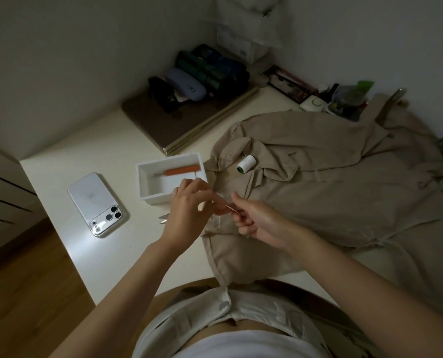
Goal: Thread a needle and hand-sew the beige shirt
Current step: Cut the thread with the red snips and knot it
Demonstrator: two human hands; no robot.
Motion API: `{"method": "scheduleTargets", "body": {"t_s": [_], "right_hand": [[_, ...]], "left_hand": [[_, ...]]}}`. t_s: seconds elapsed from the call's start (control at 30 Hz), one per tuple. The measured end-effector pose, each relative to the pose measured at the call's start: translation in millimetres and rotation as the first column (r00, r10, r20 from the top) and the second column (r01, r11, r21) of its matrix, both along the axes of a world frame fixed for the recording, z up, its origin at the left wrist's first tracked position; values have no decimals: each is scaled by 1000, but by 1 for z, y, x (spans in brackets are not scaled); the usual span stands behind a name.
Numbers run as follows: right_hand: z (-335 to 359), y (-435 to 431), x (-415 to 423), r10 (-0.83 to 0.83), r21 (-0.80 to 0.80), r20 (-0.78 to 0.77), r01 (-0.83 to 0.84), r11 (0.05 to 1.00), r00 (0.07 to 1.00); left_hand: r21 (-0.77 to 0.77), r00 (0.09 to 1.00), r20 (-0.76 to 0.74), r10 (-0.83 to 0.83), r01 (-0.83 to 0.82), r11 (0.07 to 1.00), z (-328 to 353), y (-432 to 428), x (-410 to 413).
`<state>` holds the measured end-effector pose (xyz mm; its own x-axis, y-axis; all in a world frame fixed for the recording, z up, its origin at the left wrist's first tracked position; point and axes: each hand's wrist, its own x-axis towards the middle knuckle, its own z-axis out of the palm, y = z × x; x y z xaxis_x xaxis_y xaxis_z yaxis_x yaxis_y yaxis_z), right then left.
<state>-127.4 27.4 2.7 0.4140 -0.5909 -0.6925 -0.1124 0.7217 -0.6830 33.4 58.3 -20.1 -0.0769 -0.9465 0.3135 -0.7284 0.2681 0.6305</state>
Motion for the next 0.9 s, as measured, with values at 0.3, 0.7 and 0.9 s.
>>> {"method": "scheduleTargets", "body": {"t_s": [0.3,0.7,0.9], "right_hand": [[7,-7,-8,-148,213,222,100,972,964],[4,-2,-25,-115,-36,42,117,992,992],[16,6,-28,108,-340,-201,-172,924,974]], "left_hand": [[33,991,-91,-102,106,994,-1,-1,-6],[26,985,-110,-132,136,990,-1,1,-10],[51,996,-72,-50,53,997,8,-2,-9]]}}
